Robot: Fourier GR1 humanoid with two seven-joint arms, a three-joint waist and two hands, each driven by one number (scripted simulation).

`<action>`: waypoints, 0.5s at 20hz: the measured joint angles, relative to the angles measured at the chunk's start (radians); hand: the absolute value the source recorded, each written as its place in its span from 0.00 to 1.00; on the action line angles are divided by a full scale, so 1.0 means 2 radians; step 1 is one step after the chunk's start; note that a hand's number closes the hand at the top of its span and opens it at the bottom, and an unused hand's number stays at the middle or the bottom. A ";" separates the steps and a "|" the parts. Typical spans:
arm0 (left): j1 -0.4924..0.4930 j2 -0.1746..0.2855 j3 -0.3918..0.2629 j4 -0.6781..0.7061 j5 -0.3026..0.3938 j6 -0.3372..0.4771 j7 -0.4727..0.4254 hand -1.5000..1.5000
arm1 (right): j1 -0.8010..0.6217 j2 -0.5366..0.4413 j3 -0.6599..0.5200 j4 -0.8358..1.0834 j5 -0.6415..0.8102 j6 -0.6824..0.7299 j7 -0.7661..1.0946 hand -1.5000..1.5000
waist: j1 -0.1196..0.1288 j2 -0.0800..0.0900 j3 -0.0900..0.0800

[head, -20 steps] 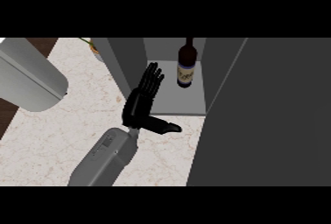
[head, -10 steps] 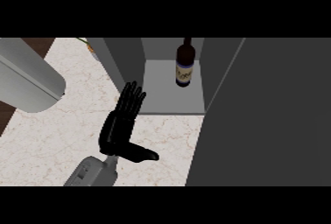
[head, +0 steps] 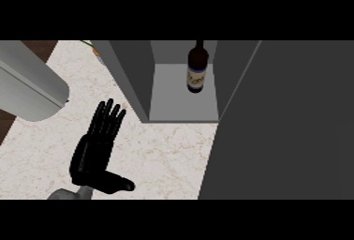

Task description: Pick up the wine, place it into the cabinet and close the cabinet

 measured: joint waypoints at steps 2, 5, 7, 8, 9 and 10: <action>0.001 0.015 0.016 -0.003 0.006 -0.009 0.000 0.00 | -0.003 -0.012 0.017 0.001 0.000 0.024 -0.006 1.00 | 0.000 0.000 0.000; 0.019 0.035 0.035 -0.012 0.011 -0.023 -0.007 0.00 | -0.001 -0.025 0.029 0.000 -0.001 0.046 -0.015 1.00 | -0.001 0.001 0.000; 0.032 0.051 0.048 -0.018 0.017 -0.036 -0.009 0.00 | -0.002 -0.028 0.043 0.000 -0.001 0.053 -0.011 1.00 | 0.000 0.001 0.000; 0.036 0.055 0.054 -0.021 0.020 -0.040 -0.008 0.00 | -0.005 -0.028 0.045 0.000 -0.002 0.055 -0.009 1.00 | 0.000 0.001 0.000; 0.043 0.063 0.060 -0.025 0.023 -0.046 -0.009 0.00 | -0.004 -0.028 0.049 0.000 -0.002 0.056 -0.006 1.00 | 0.000 0.001 0.000; 0.044 0.068 0.066 -0.024 0.028 -0.052 -0.007 0.00 | -0.007 -0.025 0.056 0.001 -0.001 0.054 -0.001 1.00 | 0.000 0.001 -0.001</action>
